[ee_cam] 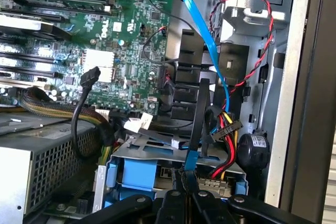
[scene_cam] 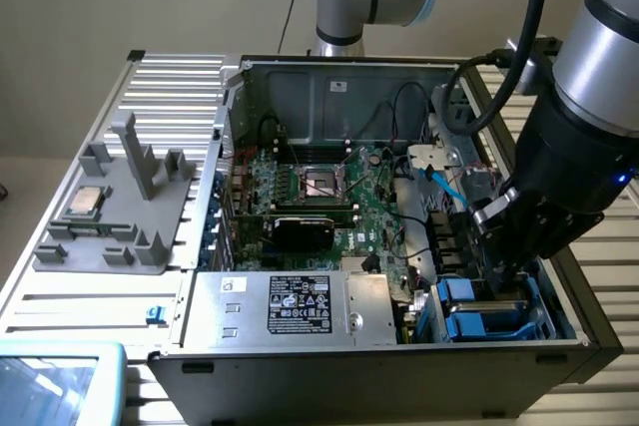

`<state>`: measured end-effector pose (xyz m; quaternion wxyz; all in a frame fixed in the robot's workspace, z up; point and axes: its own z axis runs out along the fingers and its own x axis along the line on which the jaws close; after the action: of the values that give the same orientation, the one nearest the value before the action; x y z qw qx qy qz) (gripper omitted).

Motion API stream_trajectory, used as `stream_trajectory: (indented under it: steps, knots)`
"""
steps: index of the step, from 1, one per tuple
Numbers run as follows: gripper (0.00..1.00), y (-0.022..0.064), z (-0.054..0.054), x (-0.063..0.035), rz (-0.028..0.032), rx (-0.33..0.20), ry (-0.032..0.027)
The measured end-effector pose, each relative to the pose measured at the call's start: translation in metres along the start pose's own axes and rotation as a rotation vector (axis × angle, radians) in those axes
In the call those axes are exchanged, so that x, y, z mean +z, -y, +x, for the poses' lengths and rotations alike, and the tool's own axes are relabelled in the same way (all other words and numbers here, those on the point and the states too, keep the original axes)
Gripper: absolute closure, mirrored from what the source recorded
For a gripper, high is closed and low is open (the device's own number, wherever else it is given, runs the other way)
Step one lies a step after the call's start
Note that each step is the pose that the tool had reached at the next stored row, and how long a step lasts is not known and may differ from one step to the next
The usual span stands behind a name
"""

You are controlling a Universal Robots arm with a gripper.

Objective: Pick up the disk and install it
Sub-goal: 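Insert the second disk wire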

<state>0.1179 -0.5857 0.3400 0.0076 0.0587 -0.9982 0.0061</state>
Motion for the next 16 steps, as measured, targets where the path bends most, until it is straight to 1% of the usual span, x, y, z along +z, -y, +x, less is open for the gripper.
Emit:
stream_trajectory:
  steps: [2, 6, 9, 11, 16]
  knots:
    - [0.89, 0.0002, -0.002, -0.0011, -0.0004, 0.0, -0.0017]
    - [0.89, 0.0009, -0.007, -0.0065, -0.001, -0.001, -0.0075]
    - [0.89, 0.0021, -0.016, -0.0068, -0.0019, -0.002, -0.0098]
    - [0.89, 0.0026, -0.021, -0.0067, -0.0023, -0.004, -0.0104]
    - [0.89, 0.0028, -0.021, -0.0028, -0.0041, -0.007, -0.0103]
